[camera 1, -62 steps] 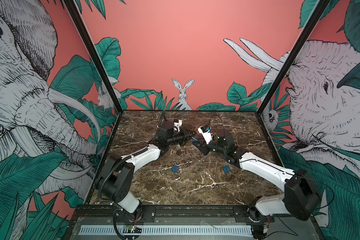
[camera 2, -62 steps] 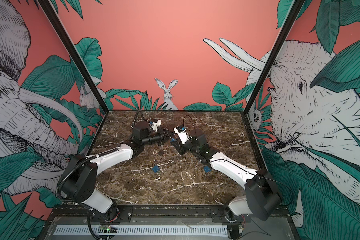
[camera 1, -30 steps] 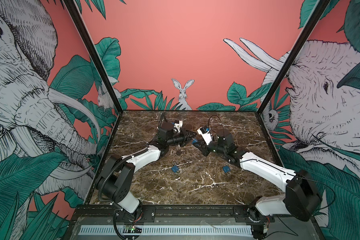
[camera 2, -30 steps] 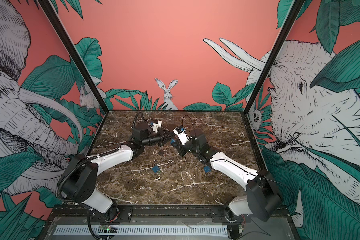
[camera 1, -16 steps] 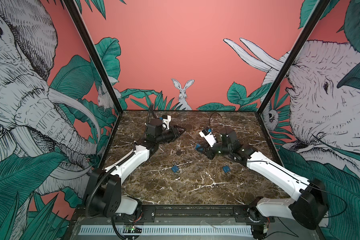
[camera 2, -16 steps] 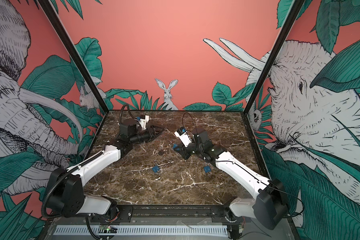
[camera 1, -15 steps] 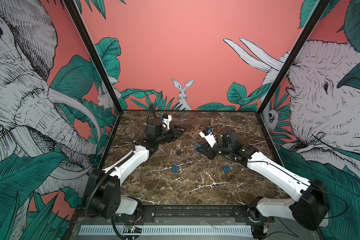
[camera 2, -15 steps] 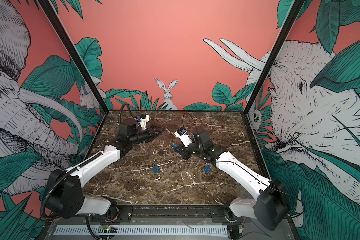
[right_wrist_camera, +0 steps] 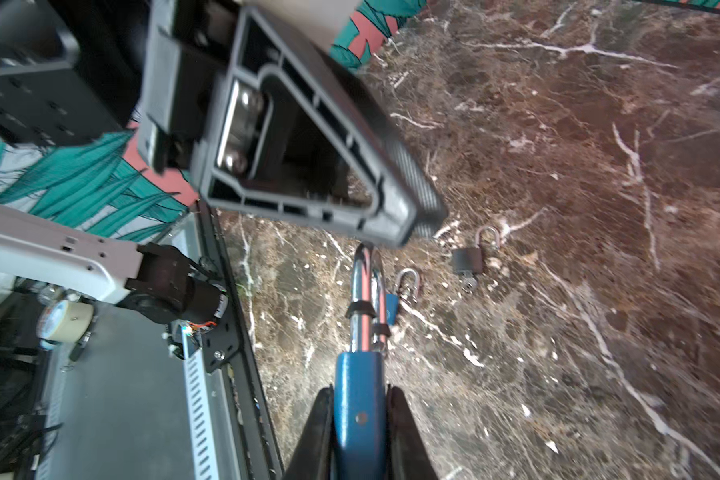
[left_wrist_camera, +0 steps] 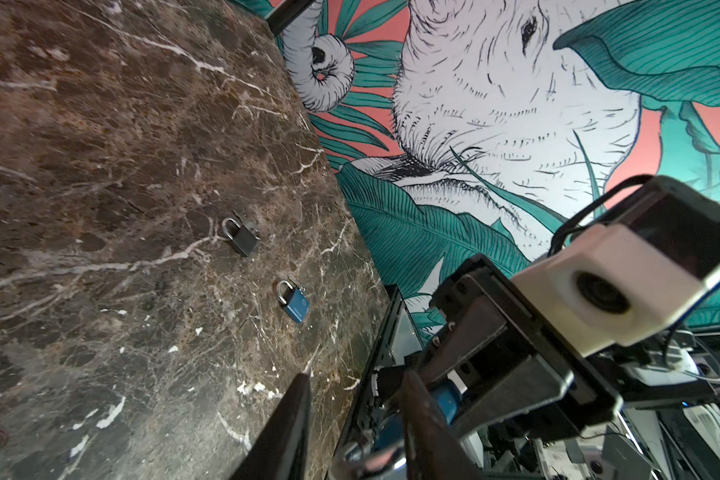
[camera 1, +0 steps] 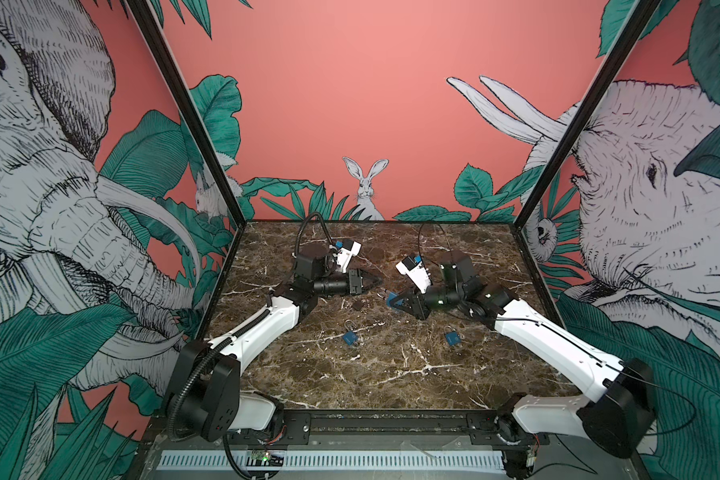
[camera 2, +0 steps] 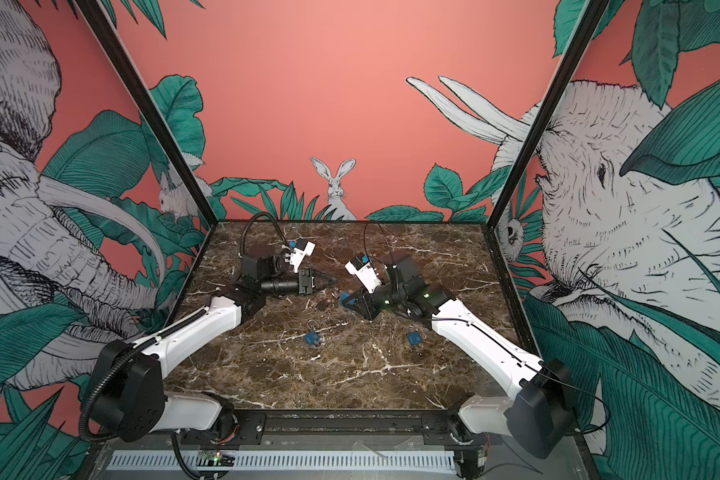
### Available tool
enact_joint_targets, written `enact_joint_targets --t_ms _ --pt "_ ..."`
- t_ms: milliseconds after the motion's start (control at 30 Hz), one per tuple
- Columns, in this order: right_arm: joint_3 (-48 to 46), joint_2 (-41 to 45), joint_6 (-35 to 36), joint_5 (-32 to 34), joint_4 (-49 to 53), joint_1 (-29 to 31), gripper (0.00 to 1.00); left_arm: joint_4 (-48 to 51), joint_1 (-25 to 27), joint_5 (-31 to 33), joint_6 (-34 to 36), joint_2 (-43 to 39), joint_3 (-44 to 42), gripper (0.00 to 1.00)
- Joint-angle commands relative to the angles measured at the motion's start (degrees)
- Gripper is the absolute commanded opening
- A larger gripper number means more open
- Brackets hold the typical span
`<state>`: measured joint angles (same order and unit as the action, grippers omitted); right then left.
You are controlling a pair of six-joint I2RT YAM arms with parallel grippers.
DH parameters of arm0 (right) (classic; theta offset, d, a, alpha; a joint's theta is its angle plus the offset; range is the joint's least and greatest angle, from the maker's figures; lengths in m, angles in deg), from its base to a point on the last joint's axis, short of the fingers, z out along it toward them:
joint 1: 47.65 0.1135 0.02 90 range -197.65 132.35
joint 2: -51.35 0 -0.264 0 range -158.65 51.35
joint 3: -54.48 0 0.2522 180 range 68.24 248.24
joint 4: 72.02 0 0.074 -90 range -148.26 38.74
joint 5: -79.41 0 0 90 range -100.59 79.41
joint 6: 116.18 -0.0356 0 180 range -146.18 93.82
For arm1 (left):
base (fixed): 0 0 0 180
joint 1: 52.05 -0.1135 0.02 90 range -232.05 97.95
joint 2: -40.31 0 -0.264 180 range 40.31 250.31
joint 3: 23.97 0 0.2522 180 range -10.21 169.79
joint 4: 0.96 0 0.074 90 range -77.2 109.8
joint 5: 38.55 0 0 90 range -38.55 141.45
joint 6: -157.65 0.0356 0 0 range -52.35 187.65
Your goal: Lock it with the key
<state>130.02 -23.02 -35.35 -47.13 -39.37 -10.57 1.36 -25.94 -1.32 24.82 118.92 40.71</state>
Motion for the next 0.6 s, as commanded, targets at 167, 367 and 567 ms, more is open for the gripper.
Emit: enact_joint_targets --t_ms 167,367,567 --pt "3.45 -2.53 -2.51 -3.63 -1.45 0.10 0.00 -6.51 0.10 -6.06 0.35 -2.88 -3.83 0.35" --pt "4.60 -3.72 -3.11 -3.90 -0.89 -0.09 0.00 -5.26 -0.74 -6.76 1.39 -4.11 -4.84 0.32" --pt "5.57 -4.47 -3.55 -4.51 -0.60 -0.17 0.00 -3.72 -2.03 -6.64 2.23 -5.21 -5.69 0.27"
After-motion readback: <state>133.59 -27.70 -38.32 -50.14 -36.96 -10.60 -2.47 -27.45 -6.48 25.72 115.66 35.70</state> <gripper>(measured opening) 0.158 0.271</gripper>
